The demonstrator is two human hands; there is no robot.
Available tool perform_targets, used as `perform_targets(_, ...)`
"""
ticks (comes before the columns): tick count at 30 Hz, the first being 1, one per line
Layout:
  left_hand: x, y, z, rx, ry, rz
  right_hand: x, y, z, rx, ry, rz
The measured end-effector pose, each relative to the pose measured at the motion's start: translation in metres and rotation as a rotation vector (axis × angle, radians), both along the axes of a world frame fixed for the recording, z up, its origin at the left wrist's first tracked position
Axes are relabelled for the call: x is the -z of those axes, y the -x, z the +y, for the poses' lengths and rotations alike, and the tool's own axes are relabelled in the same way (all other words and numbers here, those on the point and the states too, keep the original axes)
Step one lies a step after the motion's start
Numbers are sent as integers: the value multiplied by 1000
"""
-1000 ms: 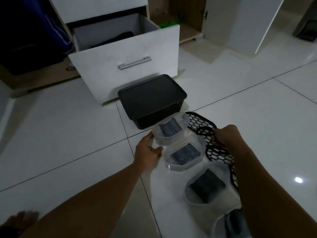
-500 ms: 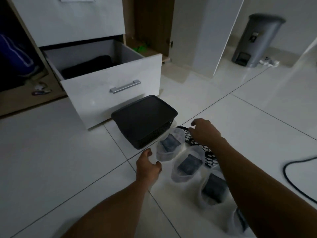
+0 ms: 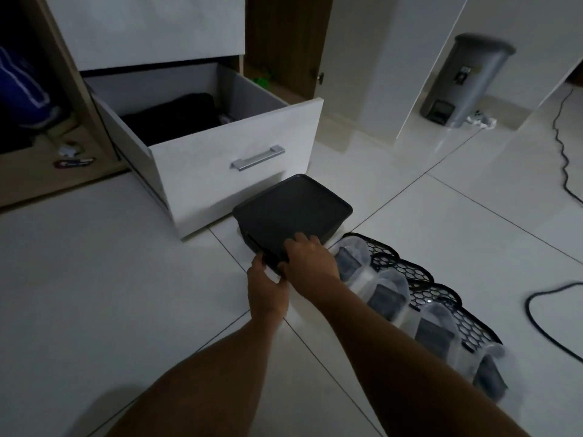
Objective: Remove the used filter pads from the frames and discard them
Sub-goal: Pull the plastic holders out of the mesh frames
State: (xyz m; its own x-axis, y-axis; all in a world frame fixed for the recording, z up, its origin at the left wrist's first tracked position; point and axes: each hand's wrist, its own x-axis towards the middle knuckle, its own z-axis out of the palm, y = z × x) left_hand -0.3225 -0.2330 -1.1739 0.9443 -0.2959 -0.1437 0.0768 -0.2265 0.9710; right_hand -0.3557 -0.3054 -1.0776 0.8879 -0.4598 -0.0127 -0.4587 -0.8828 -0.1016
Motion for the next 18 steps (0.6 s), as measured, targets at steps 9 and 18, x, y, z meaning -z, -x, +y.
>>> perform_targets(9, 3, -8, 1, 91, -106, -71, -12, 0, 4, -103, 84, -193)
perform_targets(18, 12, -12, -3, 88, -80, -130, -99, 6, -79, 427, -260, -938)
